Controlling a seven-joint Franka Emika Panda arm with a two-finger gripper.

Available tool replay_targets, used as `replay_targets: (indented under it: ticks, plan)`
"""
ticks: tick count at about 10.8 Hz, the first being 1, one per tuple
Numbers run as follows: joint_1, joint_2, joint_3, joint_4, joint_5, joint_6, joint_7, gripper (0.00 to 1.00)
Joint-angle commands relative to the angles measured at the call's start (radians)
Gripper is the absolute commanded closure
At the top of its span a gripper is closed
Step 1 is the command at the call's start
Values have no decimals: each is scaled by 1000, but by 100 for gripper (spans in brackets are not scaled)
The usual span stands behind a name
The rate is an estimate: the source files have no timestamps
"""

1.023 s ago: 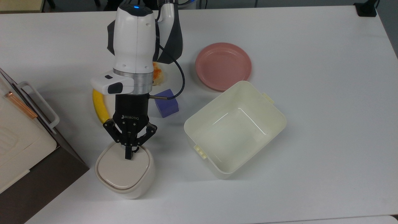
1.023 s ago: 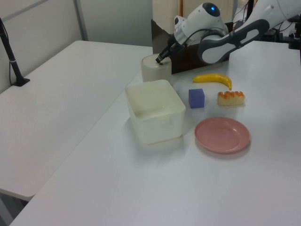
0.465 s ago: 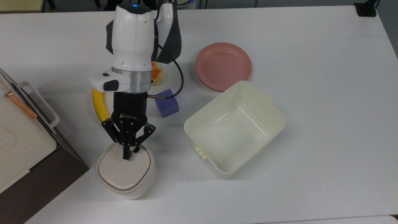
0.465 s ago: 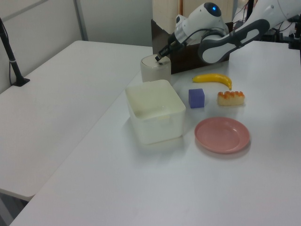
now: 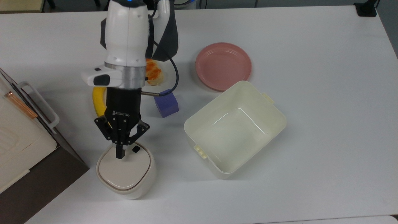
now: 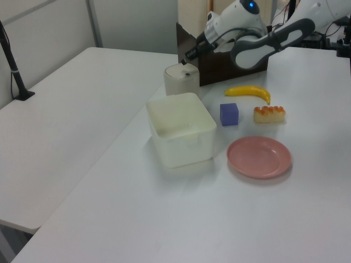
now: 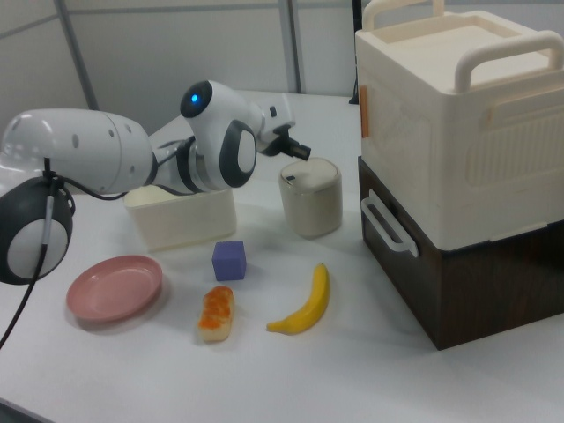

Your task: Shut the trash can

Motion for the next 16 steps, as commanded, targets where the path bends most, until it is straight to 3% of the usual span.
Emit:
replay_targets:
  ticks: [1, 5, 8, 9, 13, 16]
  plan:
    - [-13, -147, 34, -46, 73, -118, 15, 100]
    - [-4, -345, 46, -41, 176, -590, -34, 100]
    - [-12, -532, 31, -35, 389, -1016, -302, 100]
    - [-15, -586, 2, -35, 438, -1121, -369, 100]
    - [-1, -744, -75, -43, 460, -1396, -483, 100]
    - [5, -747, -81, -55, 455, -1426, -496, 100]
